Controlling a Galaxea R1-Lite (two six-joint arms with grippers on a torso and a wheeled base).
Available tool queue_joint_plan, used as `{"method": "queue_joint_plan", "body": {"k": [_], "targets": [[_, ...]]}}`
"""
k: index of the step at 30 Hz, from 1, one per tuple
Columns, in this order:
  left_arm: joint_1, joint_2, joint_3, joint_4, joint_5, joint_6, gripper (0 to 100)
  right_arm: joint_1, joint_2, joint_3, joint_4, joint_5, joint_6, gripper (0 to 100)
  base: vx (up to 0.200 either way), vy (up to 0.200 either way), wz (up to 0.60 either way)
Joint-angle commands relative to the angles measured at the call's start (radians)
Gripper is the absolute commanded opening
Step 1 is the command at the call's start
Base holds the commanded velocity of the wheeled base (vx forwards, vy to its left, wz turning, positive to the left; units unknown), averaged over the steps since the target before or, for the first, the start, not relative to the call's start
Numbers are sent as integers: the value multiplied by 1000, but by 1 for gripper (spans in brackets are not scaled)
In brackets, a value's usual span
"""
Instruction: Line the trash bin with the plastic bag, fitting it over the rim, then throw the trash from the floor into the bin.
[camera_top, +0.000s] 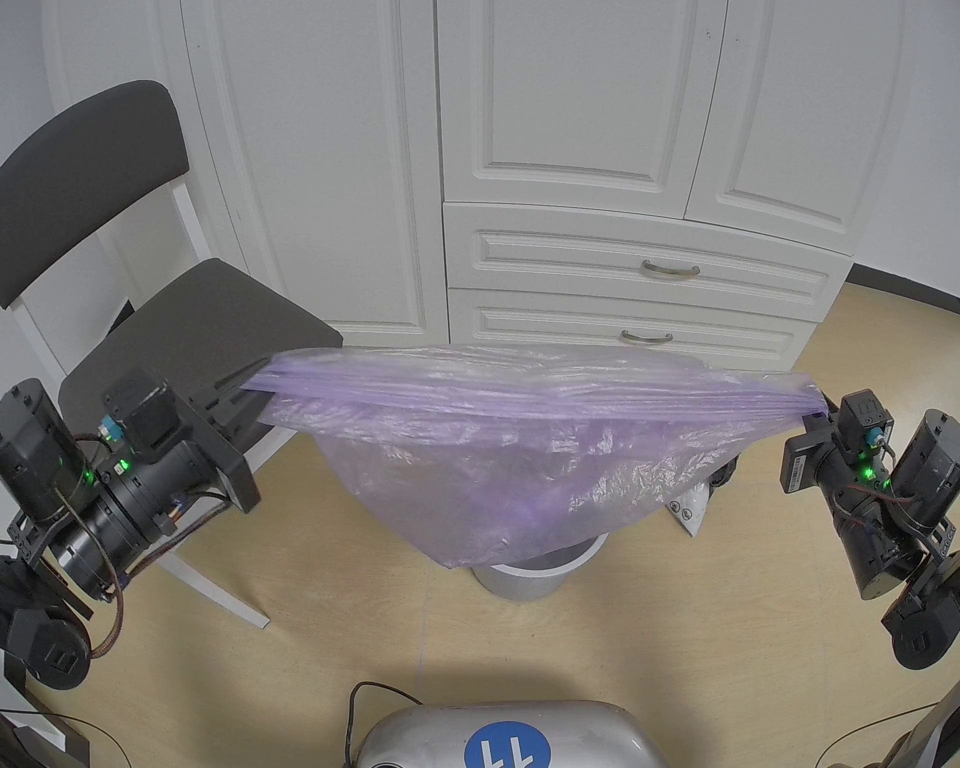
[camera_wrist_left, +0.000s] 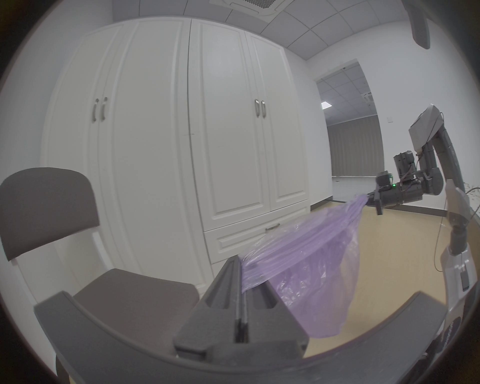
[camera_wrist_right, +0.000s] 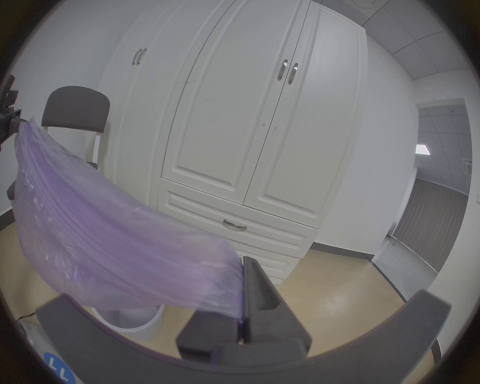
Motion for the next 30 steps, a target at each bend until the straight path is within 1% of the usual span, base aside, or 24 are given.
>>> {"method": "queue_joint_plan", "body": {"k": [1, 6, 10, 12, 13, 16, 19, 25, 30], "targets": [[-83, 70, -12, -2, 14, 15, 0, 14, 44, -4, -5, 11, 3, 0, 0, 0, 0], [-125, 116, -21, -43, 27, 14, 0, 40, 59, -7, -12, 9, 8, 0, 0, 0, 0], [-172, 220, -41, -173, 100, 12, 0, 60, 105, -13, -58, 4, 6, 0, 0, 0, 0], [-175, 228, -44, -184, 106, 12, 0, 62, 109, -13, -58, 4, 6, 0, 0, 0, 0], [-202, 266, -76, -186, 143, 11, 0, 71, 146, -18, -58, 4, 8, 0, 0, 0, 0], [-217, 272, -79, -186, 148, 8, 0, 80, 155, -21, -58, 3, 9, 0, 0, 0, 0], [-234, 275, -79, -186, 148, 6, 0, 117, 171, -27, -58, 4, 26, 0, 0, 0, 0], [-271, 309, -90, -187, 149, 3, 0, 206, 221, -62, -58, 3, 80, 0, 0, 0, 0], [-297, 346, -110, -189, 151, -2, 0, 250, 260, -113, -58, -17, 138, 0, 0, 0, 0]]}}
